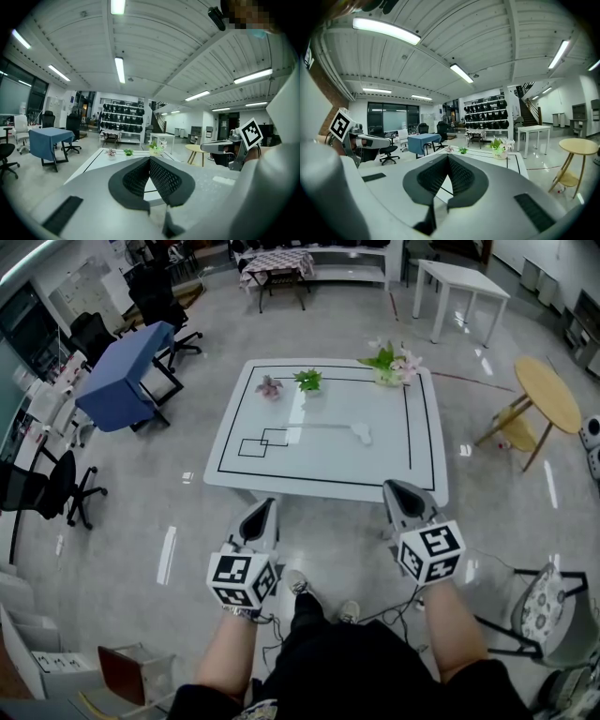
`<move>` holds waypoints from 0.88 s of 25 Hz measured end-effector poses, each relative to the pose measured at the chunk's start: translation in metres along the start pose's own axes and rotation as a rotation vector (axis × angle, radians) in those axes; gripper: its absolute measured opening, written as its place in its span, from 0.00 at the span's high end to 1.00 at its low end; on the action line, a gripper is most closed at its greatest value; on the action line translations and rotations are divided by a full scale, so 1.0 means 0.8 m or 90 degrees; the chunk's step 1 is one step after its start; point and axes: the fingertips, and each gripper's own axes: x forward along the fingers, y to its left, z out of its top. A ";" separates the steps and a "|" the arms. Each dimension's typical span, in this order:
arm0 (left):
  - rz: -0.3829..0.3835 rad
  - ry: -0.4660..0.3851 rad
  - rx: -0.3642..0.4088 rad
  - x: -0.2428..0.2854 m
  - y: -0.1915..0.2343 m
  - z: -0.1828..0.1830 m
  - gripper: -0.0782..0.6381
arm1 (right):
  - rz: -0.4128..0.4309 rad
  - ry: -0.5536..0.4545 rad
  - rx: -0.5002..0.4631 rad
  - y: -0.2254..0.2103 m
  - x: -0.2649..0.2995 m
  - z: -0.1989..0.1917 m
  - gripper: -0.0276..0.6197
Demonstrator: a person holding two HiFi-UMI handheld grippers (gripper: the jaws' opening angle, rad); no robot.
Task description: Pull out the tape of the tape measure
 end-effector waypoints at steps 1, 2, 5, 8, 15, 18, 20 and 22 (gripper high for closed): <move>-0.002 0.000 0.000 0.000 0.000 0.000 0.89 | -0.002 0.001 0.000 0.001 -0.001 0.000 0.96; -0.003 -0.001 -0.001 0.000 0.001 0.000 0.89 | -0.004 0.003 0.000 0.002 -0.001 0.001 0.96; -0.007 -0.001 -0.003 0.002 0.002 -0.002 0.89 | -0.007 0.005 0.000 0.002 0.000 -0.001 0.96; -0.010 -0.002 -0.003 -0.001 0.000 -0.002 0.89 | -0.008 0.004 -0.001 0.005 -0.003 -0.002 0.96; -0.008 -0.006 -0.005 -0.011 -0.001 -0.003 0.89 | -0.007 0.004 -0.001 0.013 -0.008 -0.001 0.96; -0.008 -0.007 -0.007 -0.012 0.001 -0.005 0.89 | -0.007 0.004 -0.002 0.014 -0.007 -0.003 0.96; -0.007 -0.007 -0.008 -0.016 0.002 -0.006 0.89 | -0.006 0.004 -0.003 0.018 -0.008 -0.003 0.96; -0.007 -0.007 -0.010 -0.021 0.003 -0.006 0.89 | -0.006 0.006 -0.003 0.023 -0.011 -0.003 0.96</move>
